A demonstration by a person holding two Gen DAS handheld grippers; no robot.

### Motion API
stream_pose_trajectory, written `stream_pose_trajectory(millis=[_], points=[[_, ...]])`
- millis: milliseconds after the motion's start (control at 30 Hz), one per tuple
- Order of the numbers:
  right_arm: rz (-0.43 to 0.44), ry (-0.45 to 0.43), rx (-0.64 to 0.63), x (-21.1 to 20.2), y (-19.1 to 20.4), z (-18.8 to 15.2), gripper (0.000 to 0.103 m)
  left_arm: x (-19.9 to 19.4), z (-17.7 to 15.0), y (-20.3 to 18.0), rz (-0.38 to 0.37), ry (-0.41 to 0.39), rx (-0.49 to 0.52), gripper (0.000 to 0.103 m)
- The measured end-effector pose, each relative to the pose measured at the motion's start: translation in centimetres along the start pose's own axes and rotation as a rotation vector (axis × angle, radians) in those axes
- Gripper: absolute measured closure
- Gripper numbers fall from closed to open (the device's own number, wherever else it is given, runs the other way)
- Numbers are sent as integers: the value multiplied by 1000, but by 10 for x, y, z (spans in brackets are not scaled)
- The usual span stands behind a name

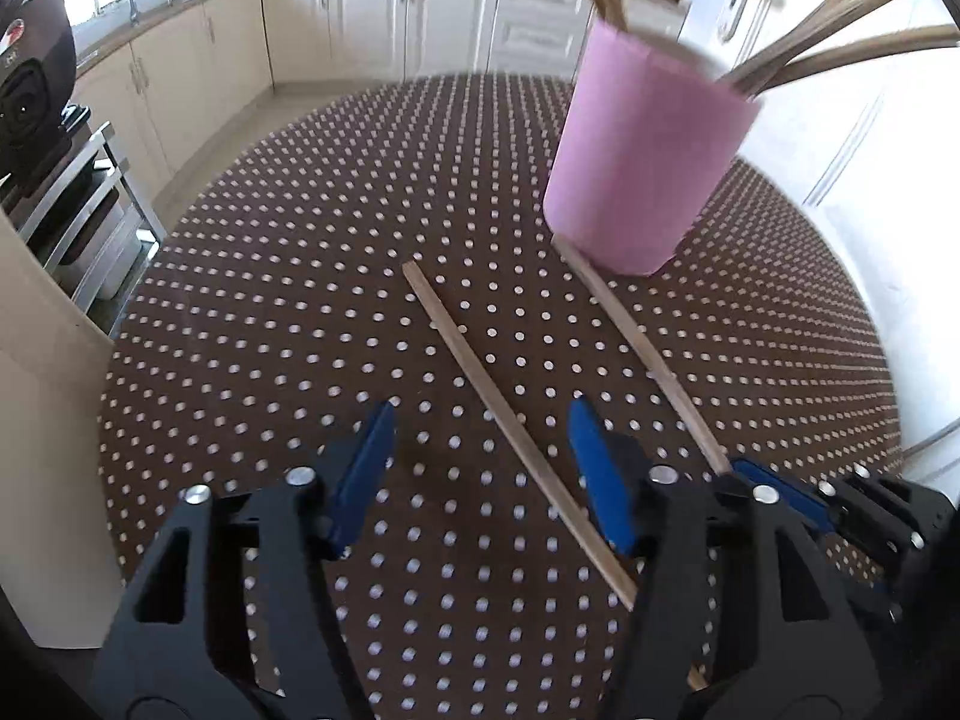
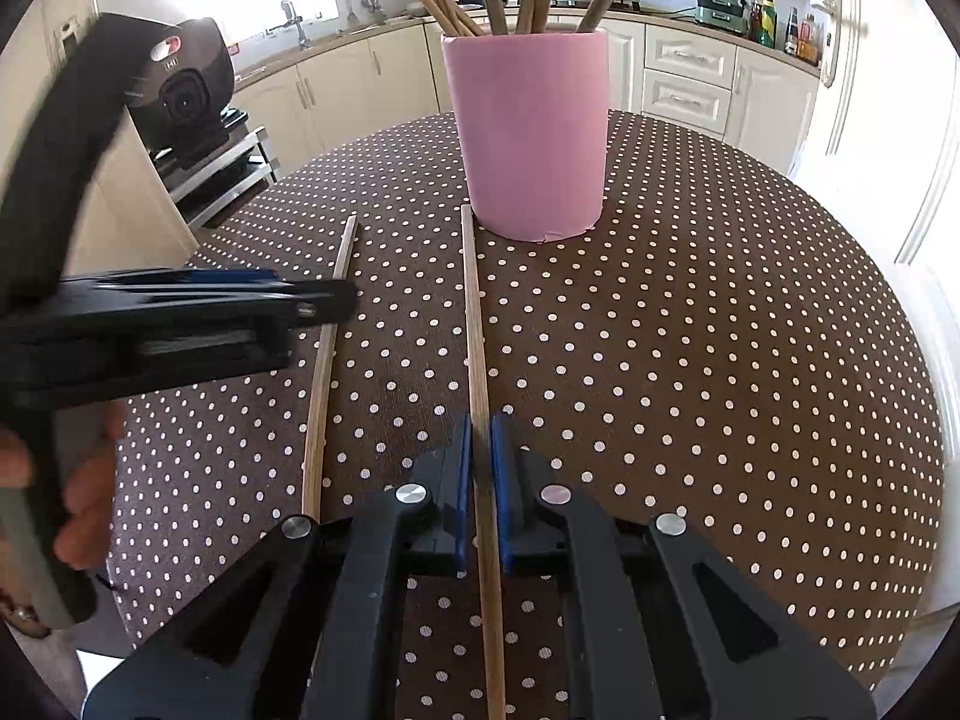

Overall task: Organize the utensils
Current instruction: 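Move both open tools down toward the last chopsticks on the table, then close the right tool on a chopstick while the left tool grasps another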

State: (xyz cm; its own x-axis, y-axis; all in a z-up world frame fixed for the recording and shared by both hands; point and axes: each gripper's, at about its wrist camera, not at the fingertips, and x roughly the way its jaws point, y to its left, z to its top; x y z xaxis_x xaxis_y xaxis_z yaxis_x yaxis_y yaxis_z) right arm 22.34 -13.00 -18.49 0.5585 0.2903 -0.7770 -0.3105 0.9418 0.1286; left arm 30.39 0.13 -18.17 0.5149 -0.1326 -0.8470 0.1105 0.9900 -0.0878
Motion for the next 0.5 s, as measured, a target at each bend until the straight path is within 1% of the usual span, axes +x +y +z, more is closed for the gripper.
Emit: stream_pose_trajectory(millis=[33, 67, 100, 133, 167, 200, 233, 333, 400, 500], points=[[6, 1, 5, -1, -1, 0, 96, 3, 1, 0, 8, 9, -2, 49], [13, -1, 9, -1, -3, 0, 96, 3, 2, -1, 23, 8, 2, 55], [18, -3, 14, -1, -3, 2, 93, 4, 3, -1, 49, 7, 10, 67], [20, -6, 22, -1, -6, 3, 90, 5, 4, -1, 67, 7, 18, 68], [23, -12, 29, -2, -9, 5, 89, 5, 5, 1, 60, 9, 16, 71], [27, -15, 32, -1, -10, 7, 86, 4, 6, 2, 59, 8, 17, 78], [29, -14, 35, 0, -10, 10, 84, 4, 7, 4, 62, 7, 25, 82], [31, -21, 35, 5, -10, 19, 83, 4, 12, 15, 34, 17, 34, 87], [29, -19, 29, 10, -7, 27, 81, 3, 13, 21, 36, 22, 54, 93], [10, -15, 6, 22, 3, 40, 80, 4, 14, 27, 28, 27, 67, 95]])
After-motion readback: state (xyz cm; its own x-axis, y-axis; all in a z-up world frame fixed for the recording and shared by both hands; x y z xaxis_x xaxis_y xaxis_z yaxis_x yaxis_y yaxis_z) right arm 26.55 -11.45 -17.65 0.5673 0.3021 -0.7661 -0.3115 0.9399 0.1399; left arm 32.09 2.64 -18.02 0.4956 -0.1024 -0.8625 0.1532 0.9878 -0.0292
